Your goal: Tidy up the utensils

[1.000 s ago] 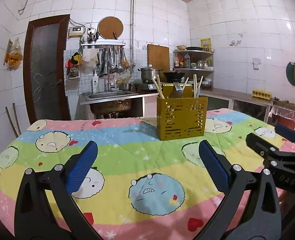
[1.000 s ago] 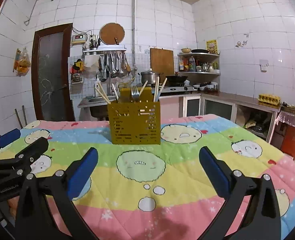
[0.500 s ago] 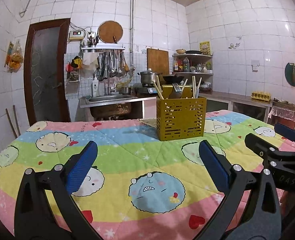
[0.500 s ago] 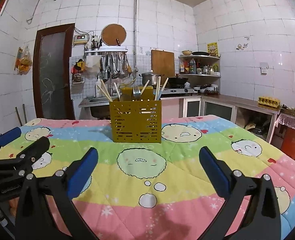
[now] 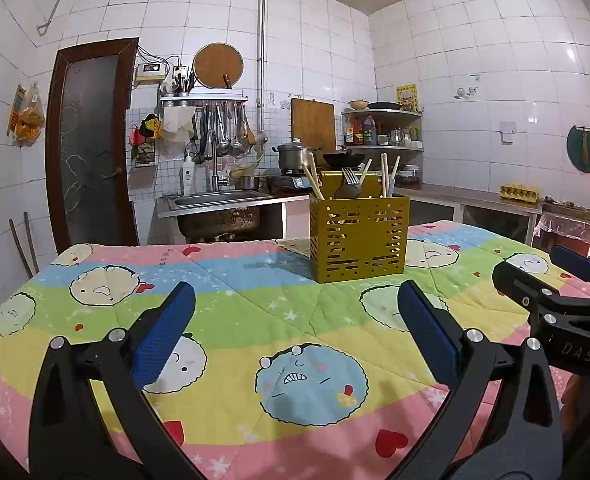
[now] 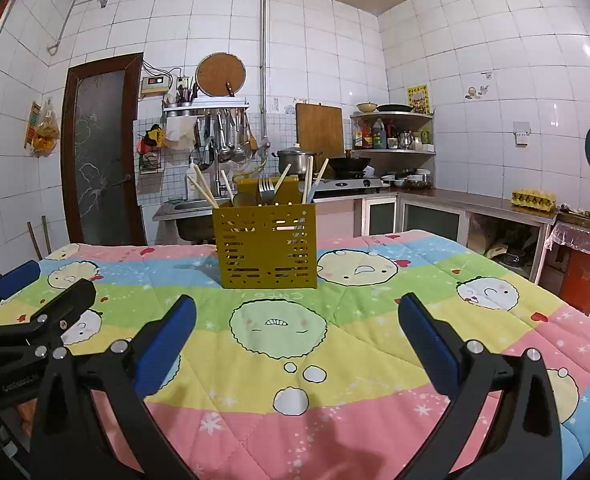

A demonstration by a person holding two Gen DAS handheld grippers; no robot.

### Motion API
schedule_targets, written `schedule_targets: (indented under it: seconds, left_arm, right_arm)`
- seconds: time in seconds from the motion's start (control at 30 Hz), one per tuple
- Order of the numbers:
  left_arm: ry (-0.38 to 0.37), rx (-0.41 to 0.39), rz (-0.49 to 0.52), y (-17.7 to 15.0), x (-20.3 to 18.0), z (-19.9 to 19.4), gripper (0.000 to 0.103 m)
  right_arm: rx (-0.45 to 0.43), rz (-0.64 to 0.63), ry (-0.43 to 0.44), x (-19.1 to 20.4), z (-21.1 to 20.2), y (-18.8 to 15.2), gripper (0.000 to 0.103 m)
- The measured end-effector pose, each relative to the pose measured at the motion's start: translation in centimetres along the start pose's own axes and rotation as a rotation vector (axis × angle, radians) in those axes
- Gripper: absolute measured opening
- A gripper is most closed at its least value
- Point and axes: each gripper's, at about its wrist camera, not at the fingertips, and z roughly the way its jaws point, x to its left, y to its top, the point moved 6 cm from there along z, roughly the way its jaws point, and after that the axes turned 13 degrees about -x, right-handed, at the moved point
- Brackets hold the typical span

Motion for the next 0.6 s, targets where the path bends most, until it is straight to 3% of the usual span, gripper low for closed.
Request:
schedule_targets:
  seconds: [0.6]
  left_arm:
    - [-0.009, 0.009, -0.010, -0.17, -0.18, 0.05, 0.098]
  right_arm:
    - [0.005, 0.003, -0.013, -0.35, 0.28, -0.04, 0.099]
